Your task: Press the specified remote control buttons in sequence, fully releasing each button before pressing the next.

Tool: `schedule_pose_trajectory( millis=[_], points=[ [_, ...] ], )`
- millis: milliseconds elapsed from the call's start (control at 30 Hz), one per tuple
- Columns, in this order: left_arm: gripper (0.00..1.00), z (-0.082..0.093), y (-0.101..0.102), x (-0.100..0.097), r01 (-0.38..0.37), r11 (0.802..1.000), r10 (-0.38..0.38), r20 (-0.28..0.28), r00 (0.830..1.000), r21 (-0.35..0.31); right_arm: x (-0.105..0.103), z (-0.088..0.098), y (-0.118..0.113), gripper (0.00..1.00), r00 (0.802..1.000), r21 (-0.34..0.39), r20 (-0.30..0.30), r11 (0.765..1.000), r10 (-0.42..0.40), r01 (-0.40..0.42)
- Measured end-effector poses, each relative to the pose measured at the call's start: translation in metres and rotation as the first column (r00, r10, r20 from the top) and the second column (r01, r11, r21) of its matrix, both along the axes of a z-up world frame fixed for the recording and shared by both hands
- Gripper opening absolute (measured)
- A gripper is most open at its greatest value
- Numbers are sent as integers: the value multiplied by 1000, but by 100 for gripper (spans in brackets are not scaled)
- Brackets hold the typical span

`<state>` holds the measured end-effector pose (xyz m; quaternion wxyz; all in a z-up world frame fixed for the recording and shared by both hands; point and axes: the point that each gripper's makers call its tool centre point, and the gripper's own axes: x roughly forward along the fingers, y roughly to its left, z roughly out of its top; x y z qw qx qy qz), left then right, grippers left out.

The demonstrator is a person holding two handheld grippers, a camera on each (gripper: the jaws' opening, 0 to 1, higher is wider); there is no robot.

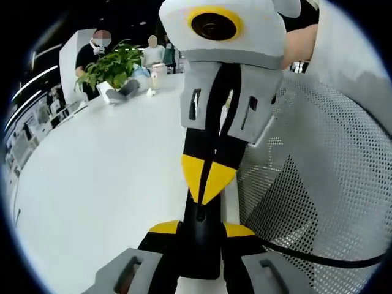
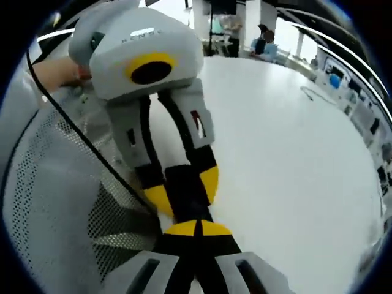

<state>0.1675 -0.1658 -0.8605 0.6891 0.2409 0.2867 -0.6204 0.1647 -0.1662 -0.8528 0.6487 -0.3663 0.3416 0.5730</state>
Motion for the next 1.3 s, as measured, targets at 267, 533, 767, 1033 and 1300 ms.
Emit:
schedule_pose_trajectory(
  millis=[267,533,767,1033,1300],
  points=[
    [24,1,0,-1,-1,1000,1,-10,1000,-7,1,0,2,0,1000,15,-30,1000,5,-5],
    [24,0,0,-1,2,1000,-2,-8,1000,-9,1,-3,4,0,987,-116,63,984,145,-137],
    [24,0,0,0,3,1000,-3,-6,1000,-8,0,-3,3,0,983,-137,122,983,136,-119],
    [24,1,0,0,1,1000,-1,-7,1000,-11,6,0,1,0,994,18,-40,994,-103,104],
    [24,0,0,0,0,1000,-1,-10,1000,-13,-3,1,6,0,999,19,5,999,-37,37]
  ],
)
